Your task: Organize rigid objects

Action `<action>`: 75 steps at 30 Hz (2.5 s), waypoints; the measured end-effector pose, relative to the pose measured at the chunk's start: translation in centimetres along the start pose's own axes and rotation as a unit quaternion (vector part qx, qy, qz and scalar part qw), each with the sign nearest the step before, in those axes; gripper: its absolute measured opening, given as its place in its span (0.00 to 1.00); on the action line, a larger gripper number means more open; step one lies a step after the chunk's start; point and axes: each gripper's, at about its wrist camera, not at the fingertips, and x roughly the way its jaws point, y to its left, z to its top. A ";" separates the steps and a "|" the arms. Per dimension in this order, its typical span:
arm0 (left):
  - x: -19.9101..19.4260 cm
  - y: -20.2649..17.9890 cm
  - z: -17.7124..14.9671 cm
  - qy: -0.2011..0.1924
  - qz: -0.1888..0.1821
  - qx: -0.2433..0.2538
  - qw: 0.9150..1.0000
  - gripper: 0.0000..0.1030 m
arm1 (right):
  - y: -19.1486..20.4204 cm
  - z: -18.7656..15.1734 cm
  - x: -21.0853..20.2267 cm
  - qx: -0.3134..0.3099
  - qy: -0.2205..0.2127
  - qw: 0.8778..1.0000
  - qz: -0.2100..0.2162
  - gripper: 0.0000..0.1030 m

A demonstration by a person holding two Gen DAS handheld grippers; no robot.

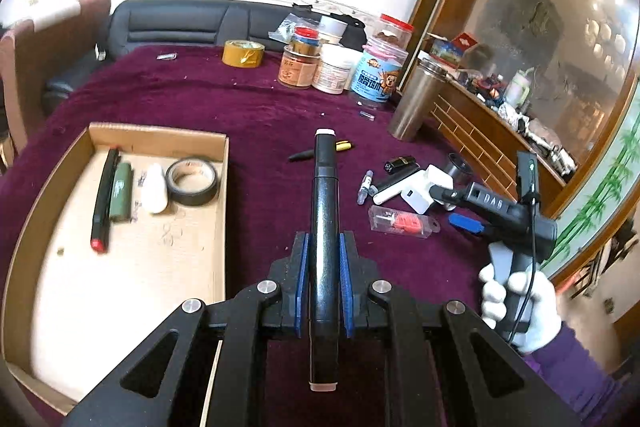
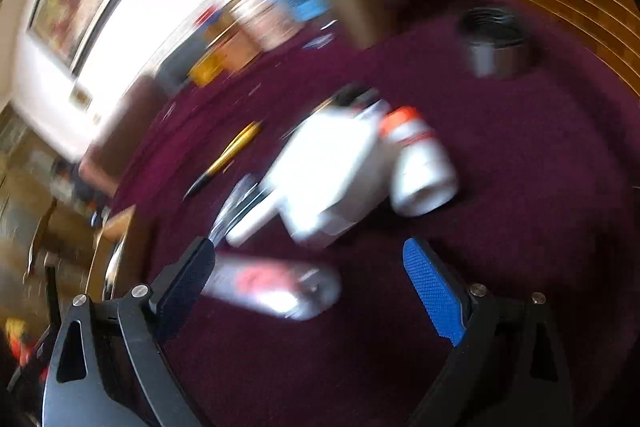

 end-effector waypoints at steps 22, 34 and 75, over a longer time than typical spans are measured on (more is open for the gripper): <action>-5.5 8.0 -3.1 -0.036 -0.020 -0.118 0.992 0.11 | 12.2 -3.3 6.9 -0.250 0.077 0.952 -0.157 0.30; -3.2 15.7 0.2 0.016 0.121 -0.116 0.986 0.11 | 15.0 -2.2 2.6 -0.160 0.091 0.983 0.010 0.25; -9.9 20.8 -3.4 -0.066 0.097 -0.226 0.967 0.44 | 29.3 -4.5 12.3 -0.176 0.115 0.977 0.032 0.37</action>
